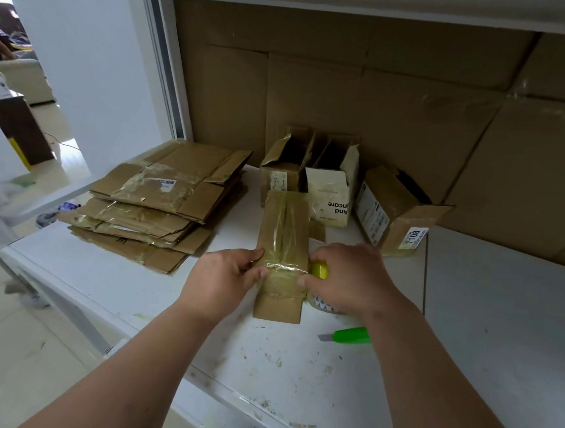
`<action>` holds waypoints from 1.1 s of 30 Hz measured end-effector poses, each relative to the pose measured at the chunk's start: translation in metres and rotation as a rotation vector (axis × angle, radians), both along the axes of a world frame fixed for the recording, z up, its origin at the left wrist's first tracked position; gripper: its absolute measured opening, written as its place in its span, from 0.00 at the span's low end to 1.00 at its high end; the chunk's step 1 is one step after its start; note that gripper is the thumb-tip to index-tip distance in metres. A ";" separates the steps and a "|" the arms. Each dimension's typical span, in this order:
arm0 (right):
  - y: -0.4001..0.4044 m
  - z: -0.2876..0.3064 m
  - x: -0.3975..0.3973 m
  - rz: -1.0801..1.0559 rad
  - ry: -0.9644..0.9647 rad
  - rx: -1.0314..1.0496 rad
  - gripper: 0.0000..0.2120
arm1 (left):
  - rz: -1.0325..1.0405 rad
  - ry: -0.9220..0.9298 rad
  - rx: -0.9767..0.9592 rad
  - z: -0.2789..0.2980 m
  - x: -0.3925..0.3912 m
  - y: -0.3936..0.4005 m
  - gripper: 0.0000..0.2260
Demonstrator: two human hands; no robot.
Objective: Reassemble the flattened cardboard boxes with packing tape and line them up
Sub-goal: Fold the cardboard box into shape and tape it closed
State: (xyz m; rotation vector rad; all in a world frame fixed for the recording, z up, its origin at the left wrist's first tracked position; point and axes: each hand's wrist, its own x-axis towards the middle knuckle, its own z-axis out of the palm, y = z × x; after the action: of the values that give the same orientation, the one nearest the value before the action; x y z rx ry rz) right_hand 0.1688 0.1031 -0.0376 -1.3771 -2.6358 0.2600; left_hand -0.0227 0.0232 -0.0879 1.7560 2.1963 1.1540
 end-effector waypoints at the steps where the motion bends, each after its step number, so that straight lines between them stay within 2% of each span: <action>1: -0.001 0.000 -0.003 -0.005 -0.005 0.010 0.15 | -0.006 0.020 0.011 -0.001 0.000 0.000 0.16; 6: -0.007 0.005 -0.010 -0.048 0.019 -0.006 0.12 | -0.010 0.008 -0.004 -0.001 -0.004 0.000 0.17; 10: -0.018 0.018 -0.008 -0.058 0.069 -0.099 0.15 | -0.025 -0.170 -0.050 0.007 -0.015 -0.002 0.17; 14: -0.029 0.022 -0.009 -0.014 0.249 -0.286 0.15 | -0.053 -0.335 -0.078 0.020 -0.035 -0.008 0.15; 18: -0.036 0.015 -0.020 0.019 0.339 -0.384 0.21 | -0.044 -0.442 -0.050 0.028 -0.046 -0.016 0.13; 22: -0.050 -0.001 -0.037 -0.005 0.463 -0.450 0.22 | 0.069 -0.243 -0.072 0.020 -0.044 -0.020 0.18; 24: -0.057 -0.009 -0.042 -0.028 0.563 -0.534 0.22 | 0.004 -0.155 -0.020 0.016 -0.034 -0.027 0.19; 28: -0.064 -0.019 -0.039 -0.079 0.729 -0.624 0.22 | -0.053 -0.085 -0.079 0.011 -0.029 -0.035 0.29; 30: -0.067 -0.020 -0.037 -0.124 0.747 -0.673 0.19 | -0.033 -0.093 -0.103 0.014 -0.031 -0.033 0.28; 33: -0.074 -0.022 -0.034 -0.142 0.749 -0.719 0.06 | -0.017 -0.064 -0.140 0.019 -0.034 -0.029 0.28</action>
State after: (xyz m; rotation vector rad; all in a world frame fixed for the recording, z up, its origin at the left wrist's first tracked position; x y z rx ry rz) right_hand 0.1351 0.0296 -0.0601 -1.2478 -1.8524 1.4755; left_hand -0.0570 -0.0053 -0.0694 1.6550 2.1642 1.0111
